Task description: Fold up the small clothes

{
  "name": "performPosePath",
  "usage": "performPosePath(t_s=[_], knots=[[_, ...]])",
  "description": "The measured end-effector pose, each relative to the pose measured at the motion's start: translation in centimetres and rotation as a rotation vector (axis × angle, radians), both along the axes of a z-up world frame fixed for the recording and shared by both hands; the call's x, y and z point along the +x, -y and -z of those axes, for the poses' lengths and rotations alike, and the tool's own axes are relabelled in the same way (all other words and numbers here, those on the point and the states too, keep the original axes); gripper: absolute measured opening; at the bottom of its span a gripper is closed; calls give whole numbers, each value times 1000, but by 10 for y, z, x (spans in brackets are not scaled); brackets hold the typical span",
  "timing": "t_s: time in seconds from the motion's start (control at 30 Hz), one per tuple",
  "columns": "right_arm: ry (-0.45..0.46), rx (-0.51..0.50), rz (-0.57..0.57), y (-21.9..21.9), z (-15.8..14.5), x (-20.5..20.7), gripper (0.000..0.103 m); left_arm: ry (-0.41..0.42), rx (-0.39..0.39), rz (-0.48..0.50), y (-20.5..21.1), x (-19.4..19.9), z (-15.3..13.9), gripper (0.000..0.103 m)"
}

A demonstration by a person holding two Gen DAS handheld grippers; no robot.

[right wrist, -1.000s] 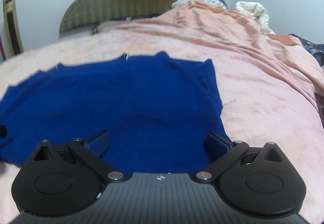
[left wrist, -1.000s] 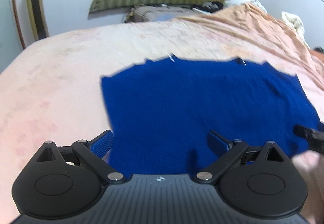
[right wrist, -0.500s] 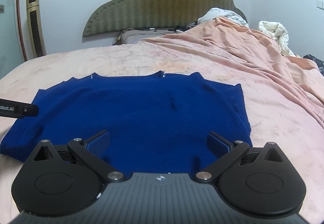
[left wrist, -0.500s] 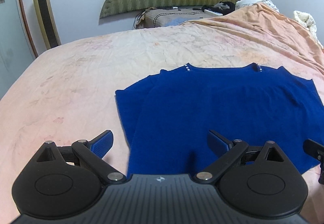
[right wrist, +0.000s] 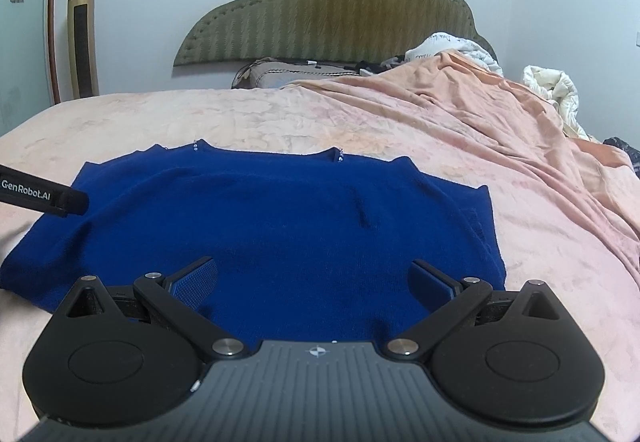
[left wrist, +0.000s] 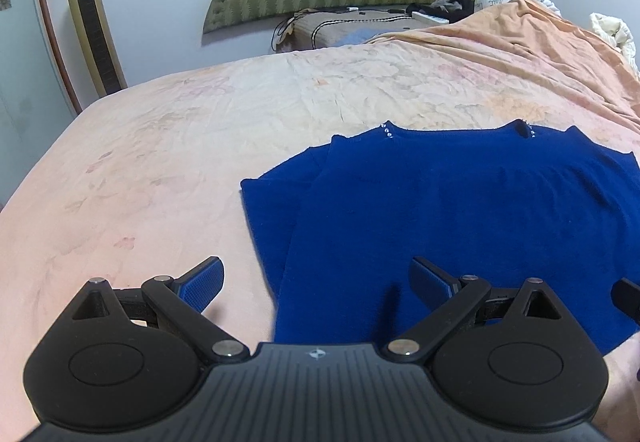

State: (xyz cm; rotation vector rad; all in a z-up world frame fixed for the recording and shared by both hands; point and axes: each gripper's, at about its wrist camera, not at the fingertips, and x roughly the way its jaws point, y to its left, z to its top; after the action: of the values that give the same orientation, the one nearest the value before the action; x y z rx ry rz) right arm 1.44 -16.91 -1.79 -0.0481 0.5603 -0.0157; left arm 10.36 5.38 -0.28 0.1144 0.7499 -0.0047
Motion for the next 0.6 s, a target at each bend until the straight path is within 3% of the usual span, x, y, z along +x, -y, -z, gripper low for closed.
performPosePath(t_s=[0.13,0.23,0.4,0.6], knots=[[28,3,-17,-5,-2,-4,103,3,-9,18,-16,7,-4,100],[48,-18,-74,-16,-5,-10,103,-38,-74,22,-47,21,-6,100],[67,-191,-221,-63,-5,-26,102,-167,-311,23,-106,52,1,100],[80,-497,-404,-133,20,-49,100,-300,-564,84,-121,92,31,100]])
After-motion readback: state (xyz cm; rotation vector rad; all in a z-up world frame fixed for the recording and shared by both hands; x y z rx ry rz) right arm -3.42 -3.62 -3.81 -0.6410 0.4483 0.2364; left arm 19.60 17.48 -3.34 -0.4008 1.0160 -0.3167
